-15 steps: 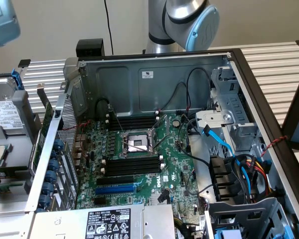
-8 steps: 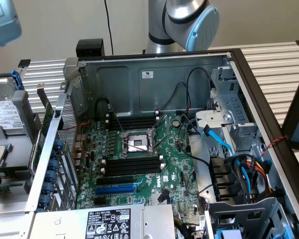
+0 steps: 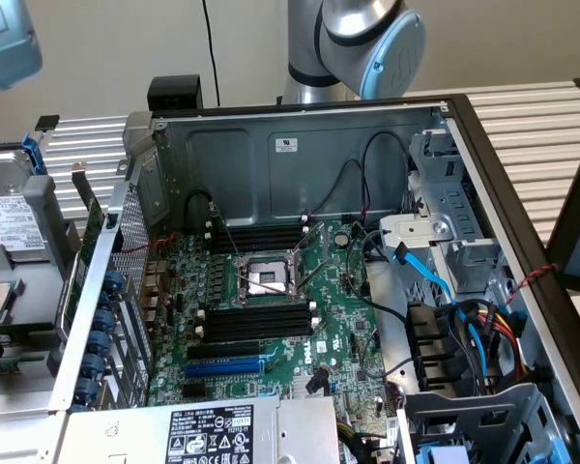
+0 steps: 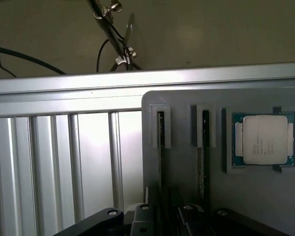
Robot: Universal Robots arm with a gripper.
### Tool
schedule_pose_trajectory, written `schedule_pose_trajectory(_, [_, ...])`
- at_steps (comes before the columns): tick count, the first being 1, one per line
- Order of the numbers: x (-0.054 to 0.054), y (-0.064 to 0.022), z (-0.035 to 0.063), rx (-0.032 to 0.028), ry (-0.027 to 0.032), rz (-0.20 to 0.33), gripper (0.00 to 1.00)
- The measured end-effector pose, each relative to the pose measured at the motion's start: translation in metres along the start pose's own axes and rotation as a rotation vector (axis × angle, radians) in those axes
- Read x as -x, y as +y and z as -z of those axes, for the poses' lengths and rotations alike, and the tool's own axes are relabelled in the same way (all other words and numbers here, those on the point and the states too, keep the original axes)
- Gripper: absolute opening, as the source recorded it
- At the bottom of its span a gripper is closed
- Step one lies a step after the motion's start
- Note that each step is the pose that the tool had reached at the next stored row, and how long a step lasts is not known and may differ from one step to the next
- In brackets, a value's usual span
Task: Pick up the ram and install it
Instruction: 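Pick up the ram and move it above insertion slot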
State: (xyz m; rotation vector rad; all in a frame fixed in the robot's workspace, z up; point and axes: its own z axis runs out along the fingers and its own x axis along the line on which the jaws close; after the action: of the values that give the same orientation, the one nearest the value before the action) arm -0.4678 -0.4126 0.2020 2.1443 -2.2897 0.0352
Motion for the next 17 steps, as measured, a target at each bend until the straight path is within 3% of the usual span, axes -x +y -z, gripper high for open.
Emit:
schedule_pose_trajectory(10, [0.0000,0.0000,0.0000,0.0000,0.0000,0.000,0.24])
schedule_pose_trajectory(12, [0.0000,0.0000,0.0000,0.0000,0.0000,0.000,0.15])
schedule_pose_trajectory(17, [0.0000,0.0000,0.0000,0.0000,0.0000,0.000,0.15])
